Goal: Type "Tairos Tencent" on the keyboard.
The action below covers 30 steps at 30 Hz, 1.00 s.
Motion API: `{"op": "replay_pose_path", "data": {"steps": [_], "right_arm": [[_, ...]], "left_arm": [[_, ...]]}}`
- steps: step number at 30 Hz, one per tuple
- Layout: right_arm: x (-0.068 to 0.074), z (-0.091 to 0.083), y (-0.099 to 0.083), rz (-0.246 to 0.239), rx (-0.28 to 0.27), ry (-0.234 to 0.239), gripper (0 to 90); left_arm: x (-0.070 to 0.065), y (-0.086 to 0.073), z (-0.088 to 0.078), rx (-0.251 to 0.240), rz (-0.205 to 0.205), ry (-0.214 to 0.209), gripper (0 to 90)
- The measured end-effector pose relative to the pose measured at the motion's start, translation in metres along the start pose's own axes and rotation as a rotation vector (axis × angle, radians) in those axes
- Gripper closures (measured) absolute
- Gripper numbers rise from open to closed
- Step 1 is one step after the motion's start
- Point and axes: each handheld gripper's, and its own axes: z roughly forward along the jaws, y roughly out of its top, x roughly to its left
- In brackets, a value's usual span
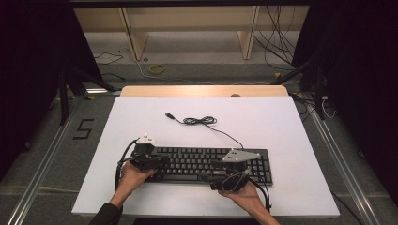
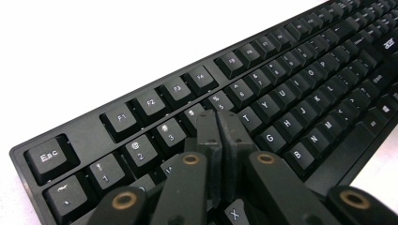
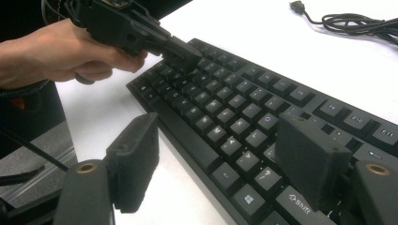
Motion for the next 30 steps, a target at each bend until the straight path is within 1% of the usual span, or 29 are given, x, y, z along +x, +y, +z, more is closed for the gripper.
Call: {"op": "replay_pose_path", "data": {"steps": [6,9,10,12,22,30], "right_arm": [[0.0,0.0,0.0,0.0,0.002,0.0,31.8],[0.0,0.0,0.0,0.002,0.001,0.0,31.8],[0.0,0.0,0.0,0.002,0.002,0.0,31.8],[0.0,0.0,0.0,0.001,0.003,-0.001,31.8],[0.0,0.001,0.0,0.0,0.004,0.001,31.8],[0.001,0.003,0.001,-0.001,0.006,0.005,31.8]], "left_arm": [[-0.001,0.001,-0.003,-0.012,-0.002,-0.009,82.9],[-0.001,0.001,-0.006,-0.022,-0.004,-0.019,80.5],[-0.001,0.002,-0.006,-0.021,0.001,-0.023,79.5],[-0.001,0.002,-0.007,-0.028,-0.004,-0.027,77.5],[-0.002,0.001,-0.013,-0.046,-0.008,-0.05,63.6],[-0.004,0.0,-0.016,-0.05,-0.022,-0.04,51.2]]}}
